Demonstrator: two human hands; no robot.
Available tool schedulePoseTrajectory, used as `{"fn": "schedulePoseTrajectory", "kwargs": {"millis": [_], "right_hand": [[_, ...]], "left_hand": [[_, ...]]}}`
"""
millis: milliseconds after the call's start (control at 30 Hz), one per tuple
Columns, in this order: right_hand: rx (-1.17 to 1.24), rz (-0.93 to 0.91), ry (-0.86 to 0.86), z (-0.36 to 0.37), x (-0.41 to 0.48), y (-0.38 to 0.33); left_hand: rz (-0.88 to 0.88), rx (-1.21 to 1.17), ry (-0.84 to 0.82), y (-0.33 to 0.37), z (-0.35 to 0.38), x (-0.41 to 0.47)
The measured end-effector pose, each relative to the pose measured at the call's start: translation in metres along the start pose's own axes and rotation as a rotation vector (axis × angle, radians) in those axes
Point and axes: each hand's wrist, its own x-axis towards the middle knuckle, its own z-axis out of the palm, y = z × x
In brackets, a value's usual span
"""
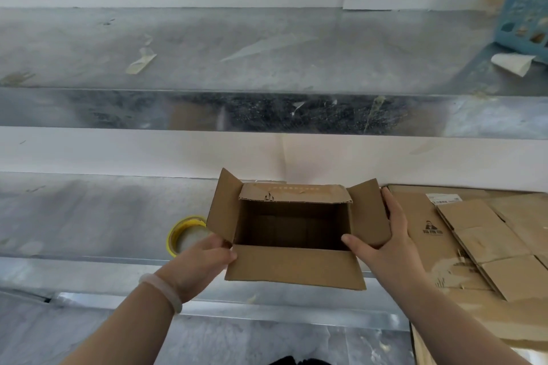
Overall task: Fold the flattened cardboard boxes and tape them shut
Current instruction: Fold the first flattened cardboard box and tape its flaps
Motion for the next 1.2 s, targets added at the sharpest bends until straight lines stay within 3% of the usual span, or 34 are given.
{"fn": "schedulePoseTrajectory", "kwargs": {"millis": [100,200,300,500,700,833,933,1100,1200], "right_hand": [[-0.222,-0.118,0.113,-0.003,0.002,-0.001],[-0.542,-0.516,0.261,-0.01,0.007,-0.011],[-0.69,-0.741,0.13,-0.011,0.015,-0.023],[-1.03,-0.423,-0.102,-0.006,0.045,-0.034],[-0.8,-0.176,-0.149,-0.006,0.058,-0.032],[-0.583,-0.127,0.074,-0.022,0.041,-0.027],[-0.345,0.009,0.045,-0.025,0.023,-0.026],[-0.195,-0.04,0.047,-0.018,0.005,-0.044],[-0.109,-0.062,0.058,-0.007,0.001,-0.064]], "left_hand": [[0.024,0.112,-0.016,0.004,-0.006,0.007],[-0.01,0.027,0.04,0.006,-0.001,0.007],[-0.025,-0.004,0.115,0.004,-0.001,0.008],[-0.024,0.03,0.145,0.01,0.001,0.009],[-0.001,0.062,0.148,0.019,0.003,0.01],[0.13,0.136,0.3,0.031,0.007,0.008],[0.213,0.262,0.426,0.04,0.014,0.005],[0.305,0.14,0.54,0.046,0.023,-0.015],[0.353,0.221,0.59,0.045,0.012,-0.037]]}}
